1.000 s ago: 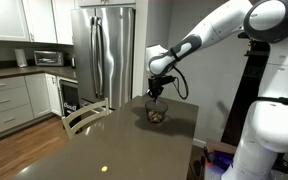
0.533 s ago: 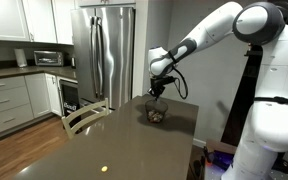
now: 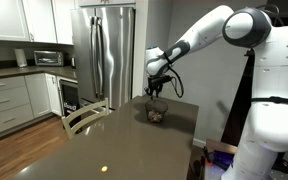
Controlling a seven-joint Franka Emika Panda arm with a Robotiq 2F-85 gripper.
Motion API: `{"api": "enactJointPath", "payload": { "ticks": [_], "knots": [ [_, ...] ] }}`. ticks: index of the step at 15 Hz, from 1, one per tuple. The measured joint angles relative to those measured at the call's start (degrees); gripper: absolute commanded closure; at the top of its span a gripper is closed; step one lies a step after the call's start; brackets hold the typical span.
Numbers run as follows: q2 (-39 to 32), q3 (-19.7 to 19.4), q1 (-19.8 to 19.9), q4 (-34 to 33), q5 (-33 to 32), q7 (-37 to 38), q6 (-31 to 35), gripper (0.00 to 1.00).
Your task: Put the wrapper in the bin
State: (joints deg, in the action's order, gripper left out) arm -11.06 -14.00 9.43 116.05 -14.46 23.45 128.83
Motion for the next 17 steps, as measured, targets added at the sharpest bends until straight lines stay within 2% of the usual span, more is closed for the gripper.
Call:
{"api": "enactJointPath", "payload": {
  "ticks": [4, 9, 17],
  "knots": [
    [-0.1, 0.0, -0.3, -0.2, 0.0, 0.0, 0.0, 0.01],
    [2.1, 1.9, -2.0, 0.4, 0.1, -0.3, 0.7, 0.0],
    [9.7, 6.9, -4.5, 6.3, 3.9, -4.1, 2.8, 0.0]
  ]
}}
